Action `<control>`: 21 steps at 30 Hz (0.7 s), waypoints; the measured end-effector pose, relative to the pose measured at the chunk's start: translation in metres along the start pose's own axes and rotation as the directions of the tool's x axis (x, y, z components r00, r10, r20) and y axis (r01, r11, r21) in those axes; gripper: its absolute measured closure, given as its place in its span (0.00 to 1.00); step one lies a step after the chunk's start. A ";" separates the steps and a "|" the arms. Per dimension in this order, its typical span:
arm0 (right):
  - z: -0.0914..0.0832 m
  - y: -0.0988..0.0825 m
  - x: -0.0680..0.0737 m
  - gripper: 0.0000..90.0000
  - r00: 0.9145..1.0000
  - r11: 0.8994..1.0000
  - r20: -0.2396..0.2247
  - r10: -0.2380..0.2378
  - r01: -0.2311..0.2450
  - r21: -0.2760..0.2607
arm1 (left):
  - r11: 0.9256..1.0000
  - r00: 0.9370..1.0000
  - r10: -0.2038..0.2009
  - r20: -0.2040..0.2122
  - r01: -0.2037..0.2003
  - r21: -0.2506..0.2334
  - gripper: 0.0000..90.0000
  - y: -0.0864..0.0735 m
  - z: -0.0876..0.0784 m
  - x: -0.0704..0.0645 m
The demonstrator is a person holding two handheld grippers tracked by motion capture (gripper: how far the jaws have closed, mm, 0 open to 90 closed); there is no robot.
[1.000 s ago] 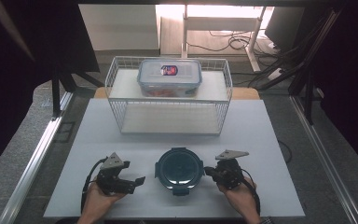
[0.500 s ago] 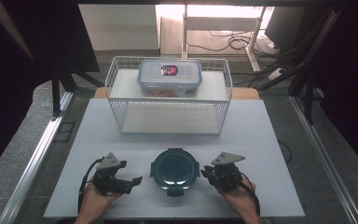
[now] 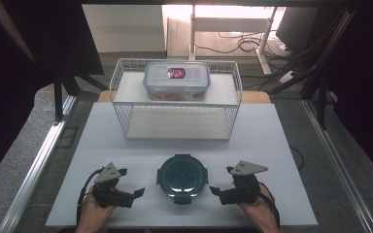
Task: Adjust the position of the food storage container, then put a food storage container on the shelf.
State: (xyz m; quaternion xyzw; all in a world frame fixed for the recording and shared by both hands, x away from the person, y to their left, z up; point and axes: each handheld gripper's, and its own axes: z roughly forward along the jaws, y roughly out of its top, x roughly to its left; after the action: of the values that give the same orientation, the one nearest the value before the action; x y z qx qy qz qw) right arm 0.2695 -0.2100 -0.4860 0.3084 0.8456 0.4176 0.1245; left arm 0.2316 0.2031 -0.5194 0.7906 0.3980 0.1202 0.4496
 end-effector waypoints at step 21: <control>0.004 0.020 0.009 0.01 0.999 0.999 -0.012 0.035 -0.035 -0.017 | 1.000 0.999 0.027 0.034 -0.028 0.013 0.02 0.014 0.013 -0.012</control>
State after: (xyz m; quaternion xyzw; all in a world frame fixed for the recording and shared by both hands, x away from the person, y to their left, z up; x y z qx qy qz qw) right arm 0.2726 -0.1922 -0.4722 0.3193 0.8373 0.4287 0.1147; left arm 0.2382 0.1825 -0.5137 0.8010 0.3802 0.1103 0.4491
